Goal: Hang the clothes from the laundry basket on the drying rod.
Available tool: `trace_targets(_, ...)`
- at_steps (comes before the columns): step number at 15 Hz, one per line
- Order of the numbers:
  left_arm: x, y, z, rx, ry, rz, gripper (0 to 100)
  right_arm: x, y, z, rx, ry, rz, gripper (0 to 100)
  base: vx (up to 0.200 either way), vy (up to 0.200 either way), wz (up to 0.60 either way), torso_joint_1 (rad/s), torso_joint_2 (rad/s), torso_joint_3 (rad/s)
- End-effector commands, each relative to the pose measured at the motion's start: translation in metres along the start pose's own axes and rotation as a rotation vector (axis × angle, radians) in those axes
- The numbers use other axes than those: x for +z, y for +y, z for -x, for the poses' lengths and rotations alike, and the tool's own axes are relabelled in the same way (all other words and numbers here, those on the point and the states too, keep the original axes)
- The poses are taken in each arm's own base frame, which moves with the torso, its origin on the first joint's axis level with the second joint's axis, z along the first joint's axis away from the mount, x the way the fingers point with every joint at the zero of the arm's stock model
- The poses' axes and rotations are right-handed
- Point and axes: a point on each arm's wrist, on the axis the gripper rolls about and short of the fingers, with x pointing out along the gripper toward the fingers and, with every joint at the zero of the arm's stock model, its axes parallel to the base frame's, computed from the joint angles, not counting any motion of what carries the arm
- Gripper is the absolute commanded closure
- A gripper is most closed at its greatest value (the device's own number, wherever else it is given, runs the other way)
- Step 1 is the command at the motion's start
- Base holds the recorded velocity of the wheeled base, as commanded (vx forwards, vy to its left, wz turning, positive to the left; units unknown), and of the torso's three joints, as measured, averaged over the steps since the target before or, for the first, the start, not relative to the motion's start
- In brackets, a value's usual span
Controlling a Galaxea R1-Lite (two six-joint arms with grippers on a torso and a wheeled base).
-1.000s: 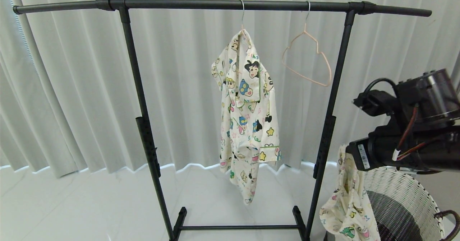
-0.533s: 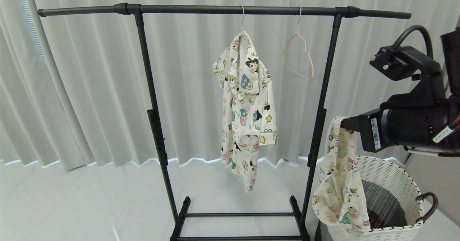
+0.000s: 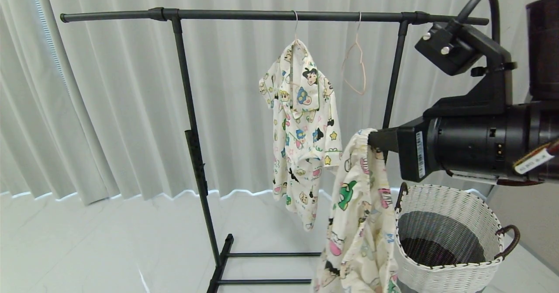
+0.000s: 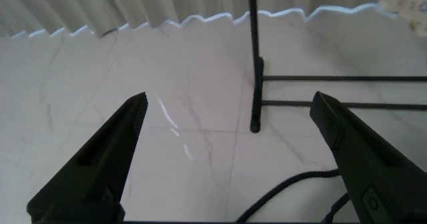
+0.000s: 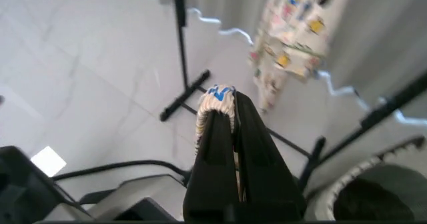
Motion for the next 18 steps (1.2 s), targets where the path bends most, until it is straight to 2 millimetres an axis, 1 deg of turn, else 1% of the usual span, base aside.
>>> trace_targets(1, -0.001, 0.002, 0.012, -0.235, -0.219, -0.114, 0, 0.003, 0.010, -0.016, 0.027, 0.003, 0.010, 100, 0.000, 0.000, 0.00, 0.000, 0.00, 0.000)
trace_targets(2, 0.006, 0.004, 0.016, -0.278, -0.276, -0.163, 0, 0.006, 0.015, -0.019, 0.049, -0.015, 0.009, 100, 0.000, 0.000, 0.00, 0.000, 0.00, 0.000)
trace_targets(3, 0.021, 0.007, 0.020, -0.309, -0.311, -0.173, 0, 0.008, 0.022, -0.025, 0.078, -0.035, 0.010, 100, 0.000, 0.000, 0.00, 0.000, 0.00, 0.000)
trace_targets(4, 0.042, 0.008, 0.024, -0.347, -0.335, -0.175, 0, 0.008, 0.028, -0.029, 0.105, -0.050, 0.012, 100, 0.000, 0.000, 0.00, 0.000, 0.00, 0.000)
trace_targets(5, 0.068, 0.009, 0.027, -0.386, -0.355, -0.175, 0, 0.008, 0.034, -0.032, 0.130, -0.057, 0.016, 100, 0.000, 0.000, 0.00, 0.000, 0.00, 0.000)
trace_targets(6, 0.083, 0.009, 0.027, -0.411, -0.363, -0.174, 0, 0.008, 0.037, -0.033, 0.144, -0.061, 0.020, 100, 0.000, 0.000, 0.00, 0.000, 0.00, 0.000)
trace_targets(7, 0.127, 0.005, 0.024, -0.485, -0.370, -0.154, 0, 0.008, 0.045, -0.034, 0.188, -0.073, 0.023, 100, 0.000, 0.000, 0.00, 0.000, 0.00, 0.000)
trace_targets(8, 0.131, 0.005, 0.023, -0.492, -0.370, -0.150, 0, 0.008, 0.046, -0.034, 0.194, -0.075, 0.024, 100, 0.000, 0.000, 0.00, 0.000, 0.00, 0.000)
trace_targets(9, 0.179, -0.006, 0.015, -0.604, -0.373, -0.110, 0, 0.012, 0.053, -0.032, 0.225, -0.093, 0.026, 100, 0.000, 0.000, 0.00, 0.000, 0.00, 0.000)
trace_targets(10, 0.195, -0.015, 0.012, -0.681, -0.363, -0.080, 0, 0.016, 0.054, -0.031, 0.230, -0.106, 0.024, 100, 0.000, 0.000, 0.00, 0.000, 0.00, 0.000)
trace_targets(11, 0.206, -0.029, 0.010, -0.778, -0.332, -0.046, 0, 0.020, 0.056, -0.031, 0.234, -0.119, 0.023, 100, 0.000, 0.000, 0.00, 0.000, 0.00, 0.000)
trace_targets(12, 0.209, -0.044, 0.007, -0.856, -0.280, -0.027, 0, 0.024, 0.057, -0.032, 0.237, -0.131, 0.022, 100, 0.000, 0.000, 0.00, 0.000, 0.00, 0.000)
trace_targets(13, 0.209, -0.056, 0.002, -0.891, -0.224, -0.017, 0, 0.027, 0.059, -0.033, 0.240, -0.141, 0.022, 100, 0.000, 0.000, 0.00, 0.000, 0.00, 0.000)
trace_targets(14, 0.209, -0.059, 0.000, -0.896, -0.212, -0.018, 0, 0.027, 0.059, -0.033, 0.242, -0.143, 0.022, 100, 0.000, 0.000, 0.00, 0.000, 0.00, 0.000)
trace_targets(15, 0.207, -0.079, -0.017, -0.869, -0.125, -0.022, 0, 0.032, 0.063, -0.032, 0.253, -0.161, 0.020, 100, 0.000, 0.000, 0.00, 0.000, 0.00, 0.000)
trace_targets(17, 0.206, -0.098, -0.036, -0.794, -0.062, 0.008, 0, 0.034, 0.067, -0.031, 0.266, -0.168, 0.023, 100, 0.000, 0.000, 0.00, 0.000, 0.00, 0.000)
trace_targets(18, 0.204, -0.103, -0.042, -0.765, -0.041, 0.015, 0, 0.035, 0.069, -0.030, 0.271, -0.172, 0.023, 100, 0.000, 0.000, 0.00, 0.000, 0.00, 0.000)
